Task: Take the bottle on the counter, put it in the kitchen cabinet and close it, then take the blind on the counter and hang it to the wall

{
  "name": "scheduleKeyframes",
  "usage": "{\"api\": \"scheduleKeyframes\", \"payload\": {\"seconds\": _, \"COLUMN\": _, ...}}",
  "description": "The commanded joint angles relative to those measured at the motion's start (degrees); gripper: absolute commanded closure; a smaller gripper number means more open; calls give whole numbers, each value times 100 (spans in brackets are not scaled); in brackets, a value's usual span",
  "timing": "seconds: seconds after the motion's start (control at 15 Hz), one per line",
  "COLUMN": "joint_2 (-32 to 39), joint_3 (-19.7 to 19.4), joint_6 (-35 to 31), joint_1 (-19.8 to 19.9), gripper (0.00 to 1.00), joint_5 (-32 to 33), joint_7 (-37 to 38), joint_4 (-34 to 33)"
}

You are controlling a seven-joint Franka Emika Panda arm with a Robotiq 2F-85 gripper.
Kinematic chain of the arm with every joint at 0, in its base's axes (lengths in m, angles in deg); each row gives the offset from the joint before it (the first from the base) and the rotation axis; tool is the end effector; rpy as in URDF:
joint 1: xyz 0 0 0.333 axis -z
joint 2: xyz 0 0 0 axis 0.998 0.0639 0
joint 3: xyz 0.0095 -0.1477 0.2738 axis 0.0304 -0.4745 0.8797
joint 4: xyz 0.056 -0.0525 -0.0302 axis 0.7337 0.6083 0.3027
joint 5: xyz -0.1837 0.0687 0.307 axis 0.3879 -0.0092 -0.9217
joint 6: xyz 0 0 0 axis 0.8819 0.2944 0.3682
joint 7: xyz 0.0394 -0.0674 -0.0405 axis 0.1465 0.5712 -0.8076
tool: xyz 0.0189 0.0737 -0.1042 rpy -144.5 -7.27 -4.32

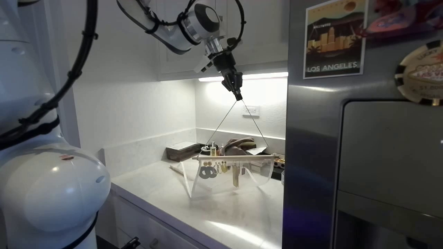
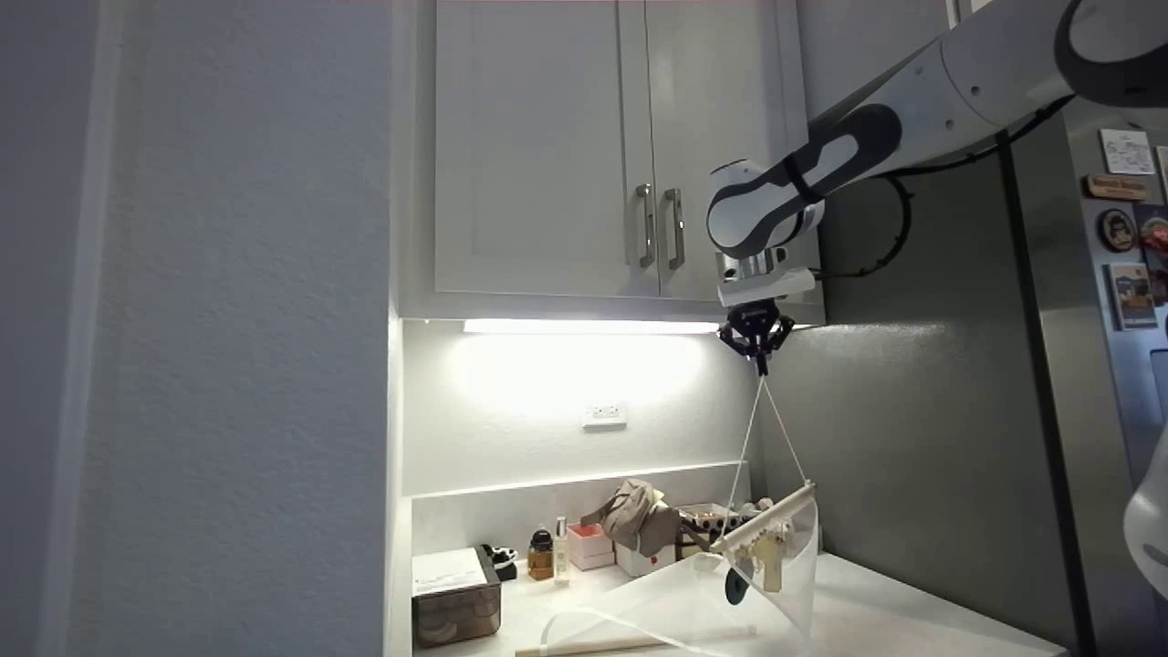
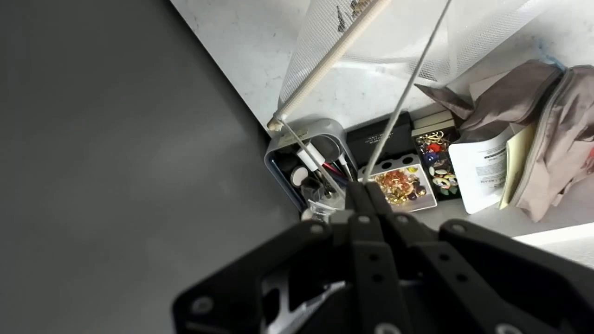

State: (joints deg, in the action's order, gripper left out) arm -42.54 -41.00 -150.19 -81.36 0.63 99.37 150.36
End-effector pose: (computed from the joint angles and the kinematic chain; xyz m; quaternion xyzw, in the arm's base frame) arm 0.4783 -0.0855 0.5837 0.9293 -0.3037 0.1603 0.1360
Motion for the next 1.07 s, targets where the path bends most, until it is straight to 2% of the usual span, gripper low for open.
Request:
{"api": "scheduleKeyframes", "payload": {"seconds": 0.0, "joint_2": 306, "joint_3": -38, "joint_6": 337, "joint_1": 67, "gripper": 100, "joint_5": -193, "joint_7": -783, "joint_4": -690}}
{"api": "scheduleKeyframes", "payload": {"seconds": 0.33, "joint_2": 559, "joint_3": -135, "joint_6": 670, "joint_1": 81, "gripper": 100, "joint_5": -241, "joint_7": -1664, "joint_4": -1290}}
{"api": "scheduleKeyframes", "payload": {"seconds": 0.67, "joint_2": 782, "joint_3": -261, "joint_6": 1299, "joint_1": 82, "gripper": 100, "joint_5": -288, "joint_7": -2603, "joint_4": -1912}}
{"api": "scheduleKeyframes", "payload": {"seconds": 1.0, "joint_2": 910, "joint_3": -392, "joint_6": 1600, "joint_1": 114, "gripper": 100, "joint_5": -247, "joint_7": -3120, "joint_4": -2497}}
